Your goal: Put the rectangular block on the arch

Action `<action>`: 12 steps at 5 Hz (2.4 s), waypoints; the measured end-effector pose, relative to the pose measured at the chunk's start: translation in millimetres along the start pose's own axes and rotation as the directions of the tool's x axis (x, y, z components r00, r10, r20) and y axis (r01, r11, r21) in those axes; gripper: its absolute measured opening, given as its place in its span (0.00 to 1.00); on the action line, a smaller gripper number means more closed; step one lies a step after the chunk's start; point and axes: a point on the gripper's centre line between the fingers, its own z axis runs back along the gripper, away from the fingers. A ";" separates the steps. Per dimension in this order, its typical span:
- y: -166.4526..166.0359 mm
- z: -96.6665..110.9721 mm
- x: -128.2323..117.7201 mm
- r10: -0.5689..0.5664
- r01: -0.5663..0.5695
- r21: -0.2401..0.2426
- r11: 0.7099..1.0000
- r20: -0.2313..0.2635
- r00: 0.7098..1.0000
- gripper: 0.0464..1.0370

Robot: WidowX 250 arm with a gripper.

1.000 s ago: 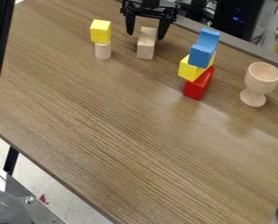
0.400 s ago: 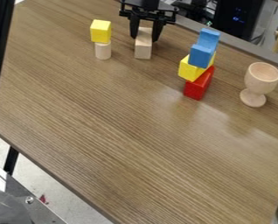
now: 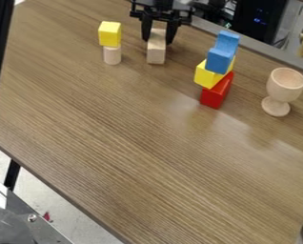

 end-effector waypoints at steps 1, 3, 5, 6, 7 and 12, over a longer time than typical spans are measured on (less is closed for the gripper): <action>3.6 39.6 2.5 0.027 -0.025 -0.025 0.999 0.056 0.998 0.50; 8.2 103.8 -7.1 0.050 -0.040 -0.088 0.995 0.105 0.993 0.50; 3.6 135.6 -28.4 -0.066 0.075 -0.098 0.992 0.089 0.994 0.50; -10.0 147.3 -46.1 -0.160 0.167 -0.101 0.981 0.072 0.984 0.50; -24.1 147.8 -60.7 -0.243 0.247 -0.107 0.963 0.052 0.969 0.50; -68.0 116.5 -104.3 -0.376 0.373 -0.081 0.924 -0.015 0.927 0.50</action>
